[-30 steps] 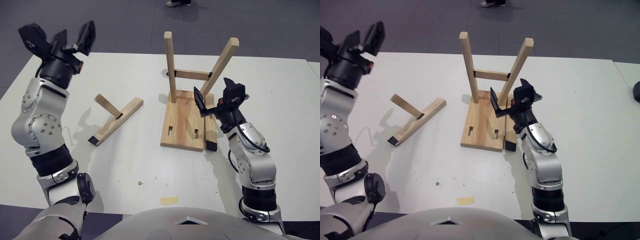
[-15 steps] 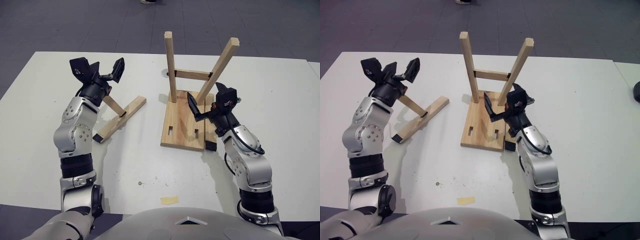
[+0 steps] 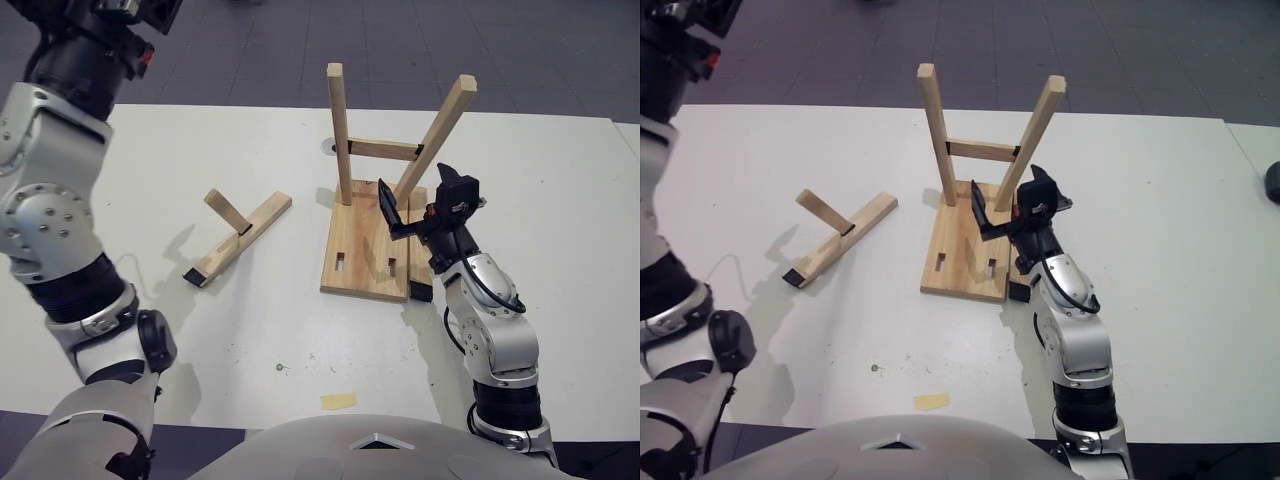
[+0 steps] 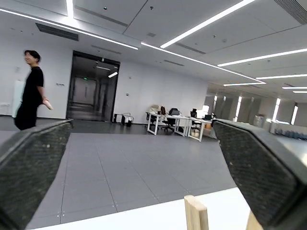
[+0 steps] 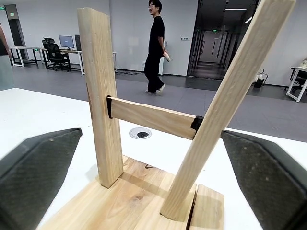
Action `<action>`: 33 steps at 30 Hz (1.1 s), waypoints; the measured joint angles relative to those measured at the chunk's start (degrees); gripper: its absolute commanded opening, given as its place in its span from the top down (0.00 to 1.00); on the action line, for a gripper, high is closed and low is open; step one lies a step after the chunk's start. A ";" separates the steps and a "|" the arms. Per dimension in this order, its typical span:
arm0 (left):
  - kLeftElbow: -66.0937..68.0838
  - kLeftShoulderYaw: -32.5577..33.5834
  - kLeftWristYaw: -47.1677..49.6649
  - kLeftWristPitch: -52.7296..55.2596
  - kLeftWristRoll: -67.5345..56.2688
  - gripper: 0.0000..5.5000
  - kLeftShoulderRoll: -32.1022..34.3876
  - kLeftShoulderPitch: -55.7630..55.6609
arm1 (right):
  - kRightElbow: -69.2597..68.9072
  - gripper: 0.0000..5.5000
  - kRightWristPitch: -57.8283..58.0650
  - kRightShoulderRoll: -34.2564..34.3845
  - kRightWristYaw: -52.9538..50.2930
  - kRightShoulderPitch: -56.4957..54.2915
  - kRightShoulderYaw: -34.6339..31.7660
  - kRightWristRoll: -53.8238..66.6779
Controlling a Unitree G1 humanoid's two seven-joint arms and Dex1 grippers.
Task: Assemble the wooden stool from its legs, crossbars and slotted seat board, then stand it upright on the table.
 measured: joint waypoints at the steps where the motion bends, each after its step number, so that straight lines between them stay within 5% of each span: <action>1: 0.04 1.14 -1.95 1.46 -0.10 0.02 2.72 3.10 | -0.19 0.02 0.03 -0.09 -0.04 0.05 -0.65 0.00; 8: -1.77 6.37 -19.03 9.88 -7.85 0.02 15.40 17.98 | -5.24 0.02 0.45 -0.85 -1.09 7.73 -3.07 -0.09; 18: 11.34 -19.16 -29.57 -7.04 15.93 0.02 13.61 30.10 | -4.21 0.02 0.41 0.08 -2.25 6.57 -2.57 -1.49; 27: 24.72 -28.14 -36.23 -17.25 27.96 0.02 13.85 28.40 | -3.74 0.02 -0.10 1.08 -3.21 6.61 -2.40 -2.17; 33: 28.55 -30.32 -39.65 -21.73 32.45 0.21 14.18 25.57 | -3.81 0.02 -0.13 2.35 -4.40 6.97 -1.68 -2.32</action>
